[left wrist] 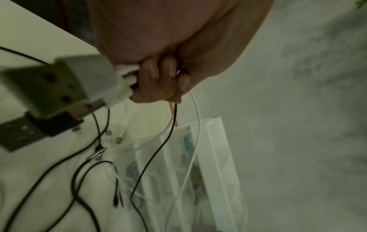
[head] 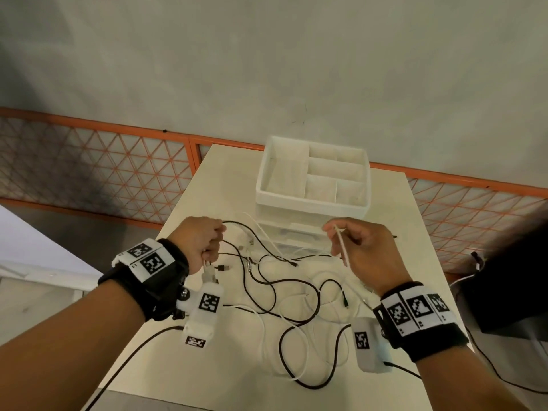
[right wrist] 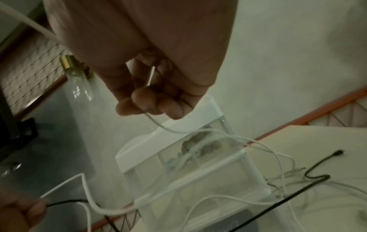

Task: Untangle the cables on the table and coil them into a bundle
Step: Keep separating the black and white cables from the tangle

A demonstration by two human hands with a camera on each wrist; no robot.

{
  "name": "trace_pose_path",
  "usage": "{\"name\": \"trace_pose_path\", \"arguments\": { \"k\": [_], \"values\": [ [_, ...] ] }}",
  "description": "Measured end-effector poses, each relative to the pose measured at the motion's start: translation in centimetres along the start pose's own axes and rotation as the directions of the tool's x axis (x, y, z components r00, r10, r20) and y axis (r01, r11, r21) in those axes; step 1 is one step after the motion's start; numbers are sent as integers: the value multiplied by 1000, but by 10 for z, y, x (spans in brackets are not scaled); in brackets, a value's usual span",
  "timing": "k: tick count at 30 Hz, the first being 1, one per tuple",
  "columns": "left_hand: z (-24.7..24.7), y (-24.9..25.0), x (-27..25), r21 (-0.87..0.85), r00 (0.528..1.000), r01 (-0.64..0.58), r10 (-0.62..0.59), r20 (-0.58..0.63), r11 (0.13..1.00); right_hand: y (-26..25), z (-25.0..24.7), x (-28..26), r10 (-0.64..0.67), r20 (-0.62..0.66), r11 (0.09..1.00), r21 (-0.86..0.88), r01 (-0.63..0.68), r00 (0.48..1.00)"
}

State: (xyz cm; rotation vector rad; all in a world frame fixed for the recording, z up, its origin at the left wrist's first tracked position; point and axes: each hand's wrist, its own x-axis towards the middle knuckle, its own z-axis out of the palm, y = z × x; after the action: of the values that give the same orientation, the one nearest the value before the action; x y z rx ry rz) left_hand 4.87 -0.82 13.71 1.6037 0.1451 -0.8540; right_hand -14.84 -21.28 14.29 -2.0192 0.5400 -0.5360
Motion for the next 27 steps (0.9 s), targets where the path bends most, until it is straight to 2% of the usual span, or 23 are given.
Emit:
{"name": "trace_pose_path", "arguments": {
  "k": [4,6,8,10,12,13,15,16,19,21,24,25,27],
  "values": [
    [1,11,-4,33,996,29,-32,85,999,-7,-3,1,-3,-25,960,281,10,1000],
    [10,8,-7,96,988,46,-60,144,994,-14,3,0,-45,10,949,312,39,999],
    [20,6,-9,48,985,30,-38,170,998,-19,14,-6,-97,130,988,129,80,987],
    [30,9,-15,-96,983,-42,58,172,994,-17,30,-13,-71,338,991,-86,106,938],
    [41,13,-24,-156,955,-156,189,230,975,-16,43,-19,-31,470,983,-148,113,882],
    [46,14,-29,-124,928,-216,243,284,969,-18,47,-21,-50,476,982,-136,129,878],
    [55,8,-35,29,876,-318,282,391,947,-27,46,-19,-115,412,983,-85,164,904],
    [57,3,-35,124,866,-360,281,414,925,-33,40,-16,-135,367,982,-74,174,920],
    [55,-13,-24,331,876,-412,269,400,849,-42,17,0,-147,175,980,-106,167,974],
    [48,-20,-16,352,896,-368,227,383,861,-33,2,10,-122,-34,984,-136,116,992],
    [37,-28,-6,373,921,-314,185,342,873,-8,-17,20,-54,-349,985,-172,-7,936],
    [33,-30,-3,368,929,-299,181,323,880,3,-22,22,-32,-402,979,-198,-53,915],
    [26,-31,0,313,943,-263,176,281,913,26,-28,25,33,-412,946,-282,-162,911]
  ]
}}
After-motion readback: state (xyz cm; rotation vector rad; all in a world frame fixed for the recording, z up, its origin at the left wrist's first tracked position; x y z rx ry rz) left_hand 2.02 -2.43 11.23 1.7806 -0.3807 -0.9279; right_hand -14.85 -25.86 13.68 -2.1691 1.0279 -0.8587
